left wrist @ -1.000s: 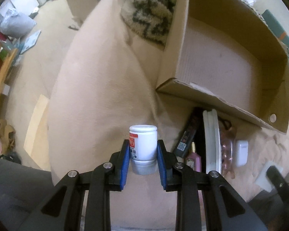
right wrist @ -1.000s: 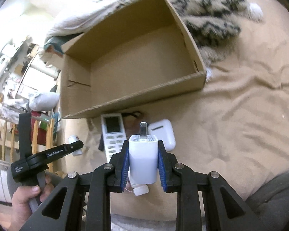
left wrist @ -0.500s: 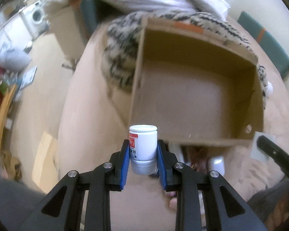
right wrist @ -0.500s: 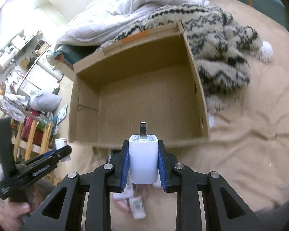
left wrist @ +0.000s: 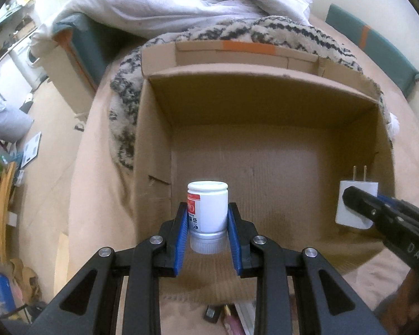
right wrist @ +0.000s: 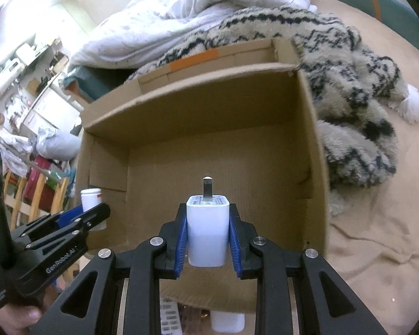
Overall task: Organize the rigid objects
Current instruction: 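Carry the pill bottle and charger into the box and open both tools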
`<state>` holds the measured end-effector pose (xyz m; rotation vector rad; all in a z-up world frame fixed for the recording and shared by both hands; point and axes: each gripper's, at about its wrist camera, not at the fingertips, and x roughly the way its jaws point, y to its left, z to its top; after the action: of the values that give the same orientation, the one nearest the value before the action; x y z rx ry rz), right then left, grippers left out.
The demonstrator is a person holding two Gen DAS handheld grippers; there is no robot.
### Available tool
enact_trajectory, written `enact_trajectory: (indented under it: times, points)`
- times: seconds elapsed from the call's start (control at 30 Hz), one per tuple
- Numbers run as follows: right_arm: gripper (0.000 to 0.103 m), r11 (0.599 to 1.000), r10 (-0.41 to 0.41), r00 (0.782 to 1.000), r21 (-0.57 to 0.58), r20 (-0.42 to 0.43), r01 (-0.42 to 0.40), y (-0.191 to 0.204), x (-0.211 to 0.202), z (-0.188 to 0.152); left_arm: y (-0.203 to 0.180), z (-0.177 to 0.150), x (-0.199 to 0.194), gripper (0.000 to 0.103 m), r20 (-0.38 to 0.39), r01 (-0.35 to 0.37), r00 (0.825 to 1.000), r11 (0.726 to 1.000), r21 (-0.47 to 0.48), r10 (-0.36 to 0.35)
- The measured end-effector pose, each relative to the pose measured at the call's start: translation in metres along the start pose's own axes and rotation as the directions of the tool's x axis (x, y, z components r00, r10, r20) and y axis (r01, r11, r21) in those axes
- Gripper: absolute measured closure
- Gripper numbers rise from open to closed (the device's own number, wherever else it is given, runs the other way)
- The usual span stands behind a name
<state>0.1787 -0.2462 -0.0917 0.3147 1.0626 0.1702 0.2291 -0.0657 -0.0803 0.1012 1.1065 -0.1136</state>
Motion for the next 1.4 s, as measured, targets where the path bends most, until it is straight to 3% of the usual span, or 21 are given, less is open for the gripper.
enact_trajectory:
  times: [0.17,0.53,0.97,1.17,1.23,1.27,1.3,1.33,1.4]
  points:
    - [0.075,1.000,0.017,0.999,-0.019,-0.045,-0.017,0.009,0.020,-0.001,-0.001,-0.002,0.016,0.079,-0.032,0.023,0.999,1.000,-0.020,-0.024]
    - [0.075,0.998,0.001,0.992,-0.062,-0.129,-0.009,0.018,0.048,-0.012,0.001,-0.004,0.026,0.079,-0.039,-0.011,0.999,1.000,-0.011,0.011]
    - [0.075,0.998,-0.045,0.993,-0.048,-0.109,0.040,0.017,0.054,-0.006,-0.005,-0.005,0.028,0.079,-0.033,-0.018,0.999,1.000,0.017,0.019]
    - [0.074,0.991,-0.096,0.995,-0.102,-0.026,0.092,0.027,0.040,-0.001,-0.003,-0.003,0.029,0.079,-0.039,-0.016,0.999,1.000,0.016,0.017]
    - [0.061,0.991,-0.093,0.996,-0.098,0.010,0.093,0.027,0.031,0.002,-0.002,-0.002,0.029,0.076,-0.042,-0.011,0.999,1.000,0.012,0.012]
    - [0.052,0.993,-0.082,0.996,-0.087,0.024,0.084,0.026,0.026,0.003,-0.002,-0.002,0.028,0.067,-0.041,-0.006,0.999,1.000,0.009,0.007]
    - [0.033,0.995,-0.067,0.997,-0.071,0.041,0.070,0.024,0.021,0.004,-0.001,-0.001,0.025,0.059,-0.035,-0.002,0.999,1.000,0.005,0.002]
    - [0.030,0.998,-0.047,0.997,-0.049,0.062,0.050,0.022,0.015,0.006,-0.001,-0.001,0.023,0.043,-0.028,-0.001,1.000,1.000,0.002,0.001]
    - [0.030,1.000,-0.019,0.997,-0.019,0.080,0.021,0.019,0.007,0.009,0.001,0.000,0.016,0.038,0.002,0.014,1.000,1.000,-0.012,-0.014]
